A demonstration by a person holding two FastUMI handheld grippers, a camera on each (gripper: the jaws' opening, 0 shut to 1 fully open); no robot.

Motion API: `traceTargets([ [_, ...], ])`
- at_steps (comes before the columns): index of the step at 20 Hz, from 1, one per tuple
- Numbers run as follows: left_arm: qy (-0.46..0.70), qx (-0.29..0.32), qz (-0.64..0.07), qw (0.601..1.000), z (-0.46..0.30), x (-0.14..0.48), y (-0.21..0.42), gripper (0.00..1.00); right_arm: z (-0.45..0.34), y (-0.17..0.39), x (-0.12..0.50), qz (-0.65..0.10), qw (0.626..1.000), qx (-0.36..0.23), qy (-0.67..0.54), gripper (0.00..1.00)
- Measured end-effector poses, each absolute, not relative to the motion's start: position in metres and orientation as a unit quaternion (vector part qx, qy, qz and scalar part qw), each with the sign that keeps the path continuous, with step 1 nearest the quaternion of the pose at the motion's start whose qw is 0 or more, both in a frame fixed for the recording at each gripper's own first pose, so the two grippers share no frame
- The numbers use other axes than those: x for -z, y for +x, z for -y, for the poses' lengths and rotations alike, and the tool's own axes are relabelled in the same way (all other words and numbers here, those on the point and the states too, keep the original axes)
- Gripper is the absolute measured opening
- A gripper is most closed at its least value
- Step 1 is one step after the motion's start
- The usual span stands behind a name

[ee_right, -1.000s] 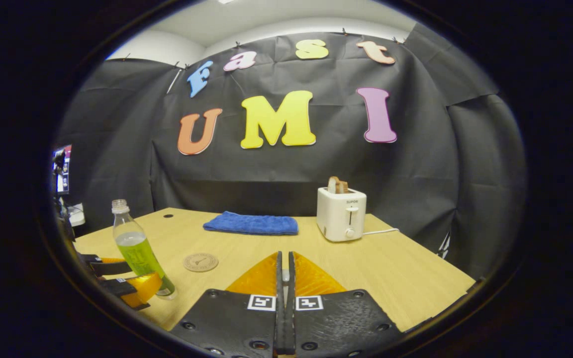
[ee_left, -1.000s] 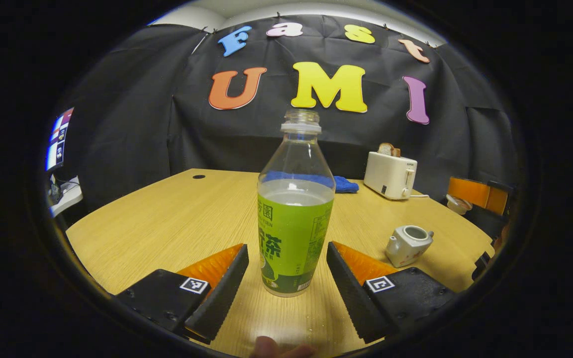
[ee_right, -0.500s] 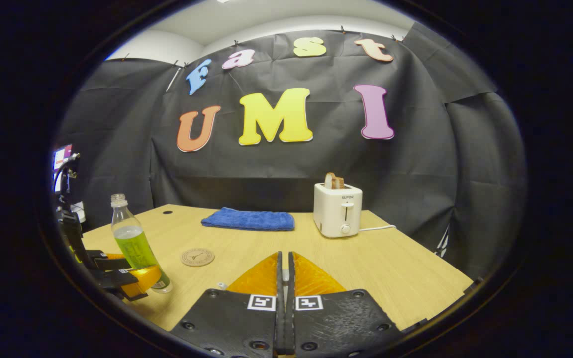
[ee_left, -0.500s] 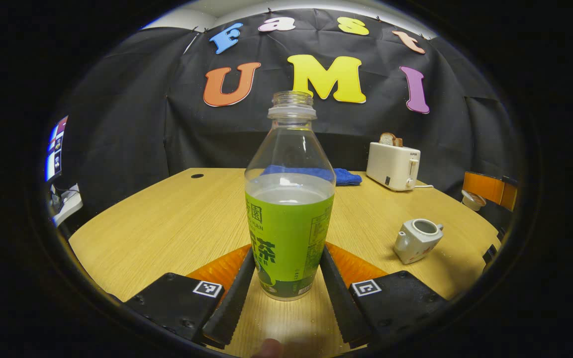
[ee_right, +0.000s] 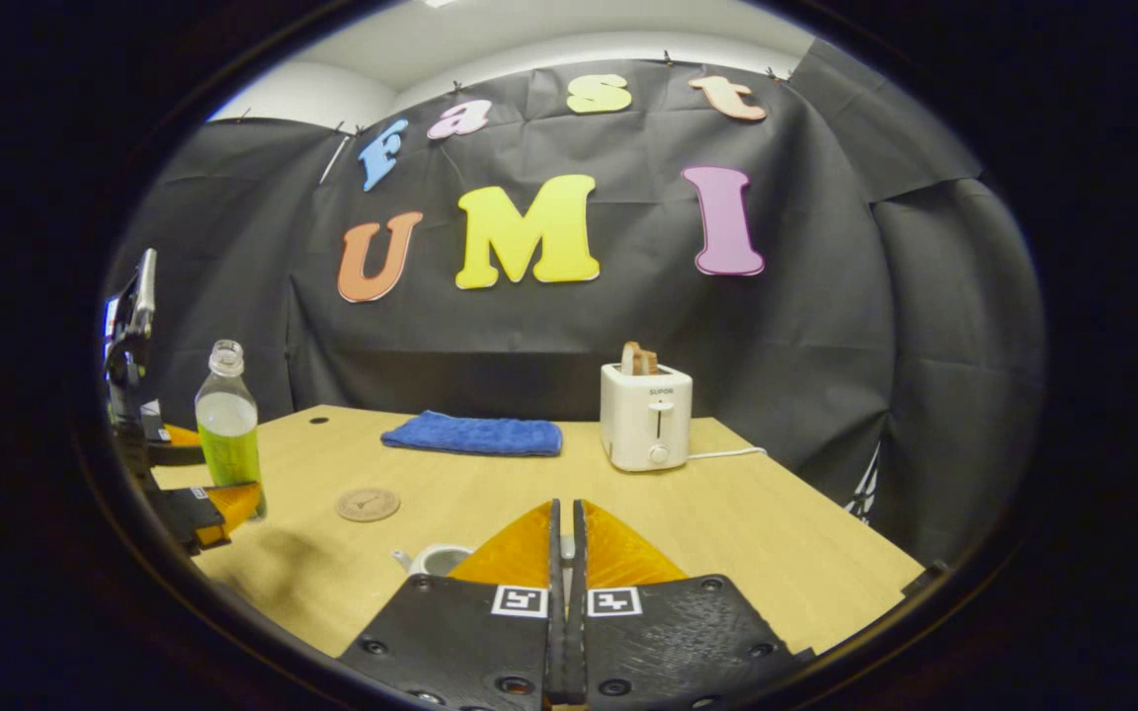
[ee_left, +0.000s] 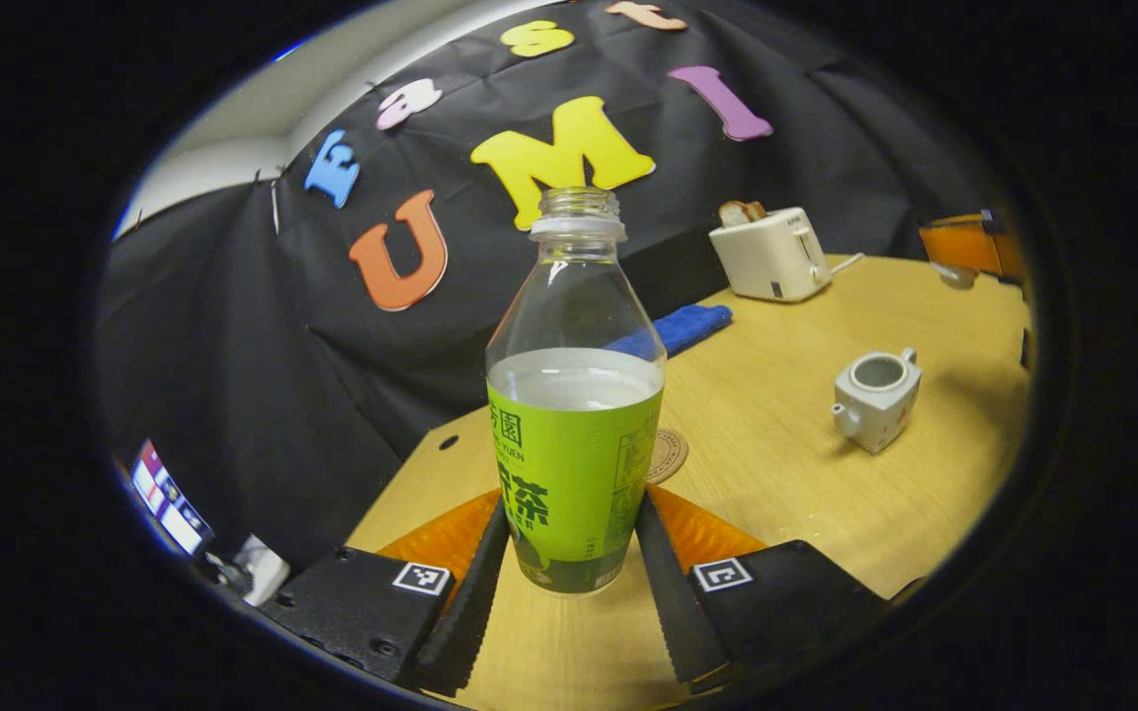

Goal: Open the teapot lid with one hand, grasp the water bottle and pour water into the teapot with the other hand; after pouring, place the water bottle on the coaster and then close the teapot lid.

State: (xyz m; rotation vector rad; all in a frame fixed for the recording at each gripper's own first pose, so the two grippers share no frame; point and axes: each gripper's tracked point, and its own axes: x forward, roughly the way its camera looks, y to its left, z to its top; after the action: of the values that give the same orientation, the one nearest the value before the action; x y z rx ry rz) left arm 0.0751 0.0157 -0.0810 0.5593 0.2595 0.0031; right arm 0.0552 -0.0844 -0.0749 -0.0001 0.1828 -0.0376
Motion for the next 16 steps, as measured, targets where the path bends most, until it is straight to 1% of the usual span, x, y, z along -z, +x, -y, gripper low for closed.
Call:
traceTargets([
  [5,0.415,0.0,-0.128,0.901,-0.017,0.07,0.083,0.73,0.101,0.051,0.08,-0.096,0.995,0.02,-0.002,0.0],
  [9,0.523,0.0,-0.129,0.842,-0.016,0.071,0.087,0.73,0.114,0.048,0.09,-0.104,0.994,0.023,0.013,0.0],
  [12,0.571,0.018,-0.137,0.81,-0.005,0.078,0.086,0.73,0.124,0.046,0.095,-0.107,0.994,0.025,0.022,0.0],
  [16,0.634,0.024,-0.136,0.761,0.005,0.078,0.094,0.73,0.136,0.044,0.099,-0.107,0.993,0.03,0.027,0.0],
])
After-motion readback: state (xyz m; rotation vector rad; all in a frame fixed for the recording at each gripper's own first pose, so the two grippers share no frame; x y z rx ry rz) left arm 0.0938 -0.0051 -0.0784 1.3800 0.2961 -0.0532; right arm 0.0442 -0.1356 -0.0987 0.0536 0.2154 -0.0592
